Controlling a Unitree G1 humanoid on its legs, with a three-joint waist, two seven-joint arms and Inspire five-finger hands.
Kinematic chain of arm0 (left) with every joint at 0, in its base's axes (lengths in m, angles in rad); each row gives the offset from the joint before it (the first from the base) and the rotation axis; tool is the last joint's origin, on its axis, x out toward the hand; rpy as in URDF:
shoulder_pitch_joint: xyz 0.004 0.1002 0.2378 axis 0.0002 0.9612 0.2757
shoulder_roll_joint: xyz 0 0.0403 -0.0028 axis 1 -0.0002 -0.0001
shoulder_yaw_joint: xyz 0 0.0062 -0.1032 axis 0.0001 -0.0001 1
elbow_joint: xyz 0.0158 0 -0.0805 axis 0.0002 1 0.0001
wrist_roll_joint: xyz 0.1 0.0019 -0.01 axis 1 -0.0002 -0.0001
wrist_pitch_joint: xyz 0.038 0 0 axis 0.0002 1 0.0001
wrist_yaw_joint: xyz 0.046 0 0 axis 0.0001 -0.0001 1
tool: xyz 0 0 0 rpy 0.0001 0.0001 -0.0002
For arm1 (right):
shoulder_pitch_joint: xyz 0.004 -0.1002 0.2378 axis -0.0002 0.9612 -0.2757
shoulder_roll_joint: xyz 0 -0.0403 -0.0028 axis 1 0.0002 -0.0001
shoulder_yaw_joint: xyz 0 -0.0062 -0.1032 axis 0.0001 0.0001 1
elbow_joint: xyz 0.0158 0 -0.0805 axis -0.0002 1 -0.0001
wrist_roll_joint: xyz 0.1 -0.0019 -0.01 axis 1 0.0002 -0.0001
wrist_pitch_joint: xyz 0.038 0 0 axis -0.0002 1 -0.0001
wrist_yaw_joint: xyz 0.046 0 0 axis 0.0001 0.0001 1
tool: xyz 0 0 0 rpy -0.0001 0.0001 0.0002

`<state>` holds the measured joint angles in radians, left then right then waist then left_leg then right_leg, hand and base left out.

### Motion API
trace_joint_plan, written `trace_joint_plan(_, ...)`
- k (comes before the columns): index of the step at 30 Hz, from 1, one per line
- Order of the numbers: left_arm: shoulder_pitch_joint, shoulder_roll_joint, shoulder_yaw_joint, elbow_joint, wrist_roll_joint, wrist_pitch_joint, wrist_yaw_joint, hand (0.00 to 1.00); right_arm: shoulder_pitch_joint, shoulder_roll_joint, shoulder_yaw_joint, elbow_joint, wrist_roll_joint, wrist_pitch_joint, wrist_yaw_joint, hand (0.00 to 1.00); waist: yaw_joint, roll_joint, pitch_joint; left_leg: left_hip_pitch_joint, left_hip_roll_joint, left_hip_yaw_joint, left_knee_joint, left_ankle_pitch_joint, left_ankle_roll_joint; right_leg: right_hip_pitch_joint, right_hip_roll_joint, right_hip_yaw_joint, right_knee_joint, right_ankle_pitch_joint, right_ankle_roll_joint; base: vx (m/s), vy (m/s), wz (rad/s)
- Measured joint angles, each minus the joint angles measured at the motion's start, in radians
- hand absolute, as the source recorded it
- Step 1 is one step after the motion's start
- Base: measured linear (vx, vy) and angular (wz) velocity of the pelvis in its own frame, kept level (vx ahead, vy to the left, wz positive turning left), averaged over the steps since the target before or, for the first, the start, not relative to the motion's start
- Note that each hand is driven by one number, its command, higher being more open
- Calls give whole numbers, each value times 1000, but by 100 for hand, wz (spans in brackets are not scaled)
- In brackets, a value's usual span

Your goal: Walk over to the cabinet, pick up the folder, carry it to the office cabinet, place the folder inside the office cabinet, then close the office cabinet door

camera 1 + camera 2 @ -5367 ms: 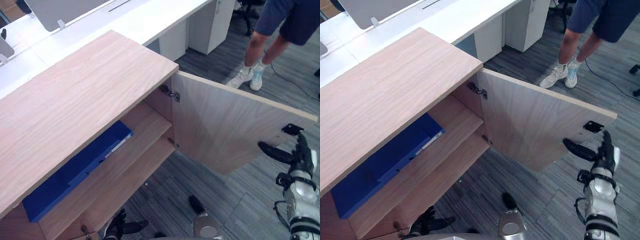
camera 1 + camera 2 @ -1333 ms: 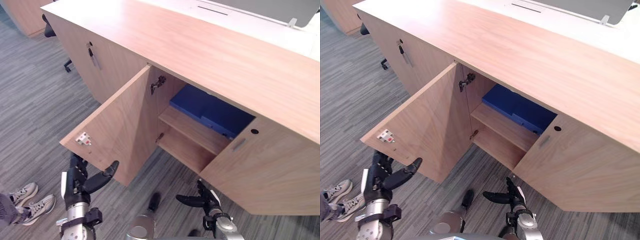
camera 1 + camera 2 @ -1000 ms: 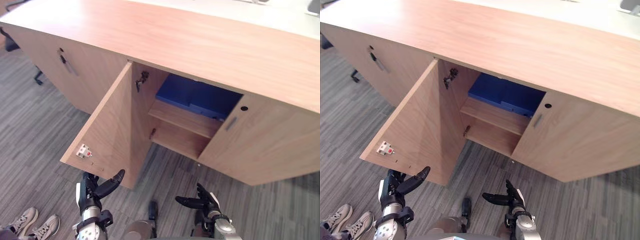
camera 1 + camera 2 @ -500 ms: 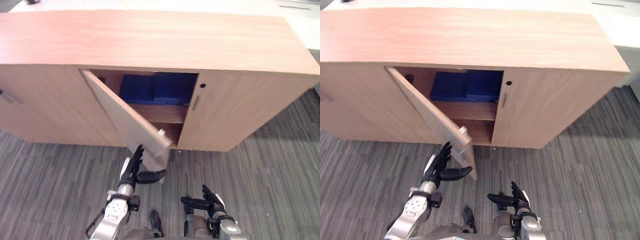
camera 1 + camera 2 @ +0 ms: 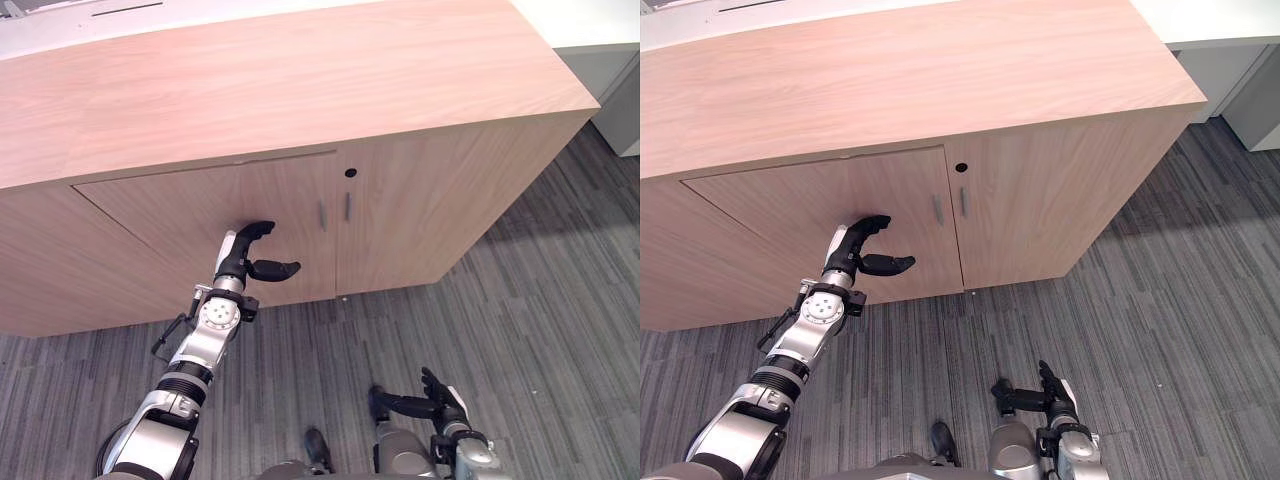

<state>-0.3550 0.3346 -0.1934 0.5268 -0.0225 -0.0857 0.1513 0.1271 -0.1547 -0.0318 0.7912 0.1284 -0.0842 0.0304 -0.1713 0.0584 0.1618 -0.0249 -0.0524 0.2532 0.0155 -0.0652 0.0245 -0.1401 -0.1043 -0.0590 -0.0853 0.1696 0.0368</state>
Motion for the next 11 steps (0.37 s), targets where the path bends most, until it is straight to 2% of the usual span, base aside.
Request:
trace_joint_plan(3,152,-15,9,-137,-41,-26,-25,100,3,0,-2,10,0,0,-8,100,0,0,0,1,2,0,0,-1,-1,0,3,2,-2,2,3,-68,-32,-3)
trace_joint_plan(5,292,-54,27,-209,-73,-45,-55,100,2,2,-9,10,0,1,-13,100,12,0,0,3,7,2,0,-4,-2,1,8,5,-6,2,4,-66,-41,-4)
trace_joint_plan(9,500,-107,58,-213,-152,-52,-121,100,-2,10,-54,10,0,1,-28,100,41,-1,0,4,21,2,1,-10,-6,2,22,5,-6,1,6,-39,-56,-3)
trace_joint_plan(11,561,-126,86,-197,-176,-52,-141,100,-2,11,-82,8,0,1,-34,100,55,-1,0,4,29,2,3,-11,-7,2,29,5,-6,0,7,-10,-31,-1)
